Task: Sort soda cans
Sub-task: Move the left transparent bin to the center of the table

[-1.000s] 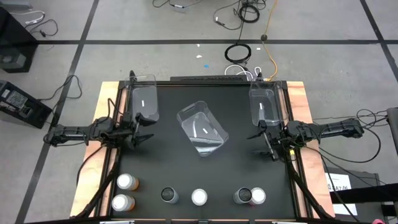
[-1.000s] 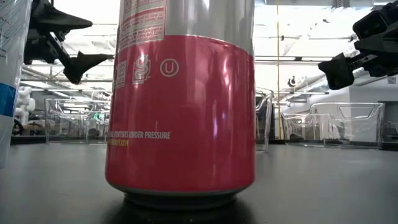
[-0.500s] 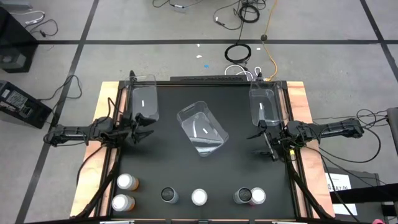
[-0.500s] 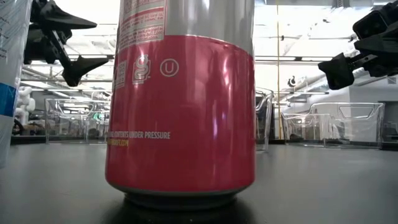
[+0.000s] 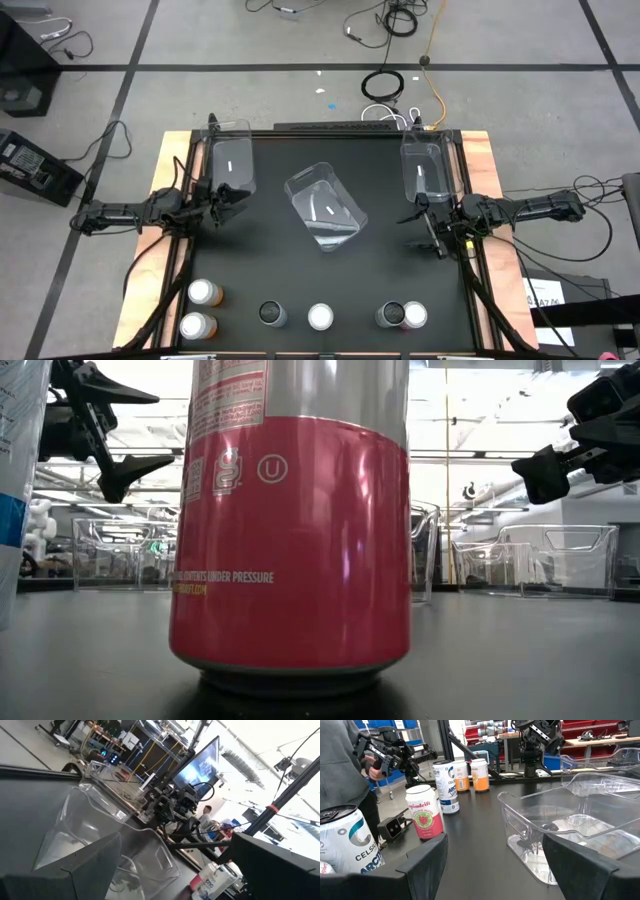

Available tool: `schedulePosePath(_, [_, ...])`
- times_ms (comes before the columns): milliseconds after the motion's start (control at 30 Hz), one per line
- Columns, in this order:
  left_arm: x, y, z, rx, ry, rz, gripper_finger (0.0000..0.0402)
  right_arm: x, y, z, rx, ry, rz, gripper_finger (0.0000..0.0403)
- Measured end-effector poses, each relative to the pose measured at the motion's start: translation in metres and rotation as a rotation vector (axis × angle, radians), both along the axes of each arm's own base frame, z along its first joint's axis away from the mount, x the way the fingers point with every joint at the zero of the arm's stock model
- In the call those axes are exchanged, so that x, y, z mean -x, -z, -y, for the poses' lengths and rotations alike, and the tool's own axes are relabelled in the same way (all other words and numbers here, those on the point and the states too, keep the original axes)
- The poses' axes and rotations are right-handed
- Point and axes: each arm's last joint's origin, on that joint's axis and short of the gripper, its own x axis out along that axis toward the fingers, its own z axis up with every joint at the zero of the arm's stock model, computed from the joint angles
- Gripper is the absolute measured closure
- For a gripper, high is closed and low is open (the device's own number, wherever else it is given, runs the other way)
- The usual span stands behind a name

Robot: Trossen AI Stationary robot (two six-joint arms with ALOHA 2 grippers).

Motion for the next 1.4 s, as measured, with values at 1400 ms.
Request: schedulePosePath(1400, [-0.037, -0.172, -0.018, -0.464, -0.12, -1.156, 0.0062, 0.0, 0.0, 0.0, 0.0, 0.0, 0.0, 0.0085])
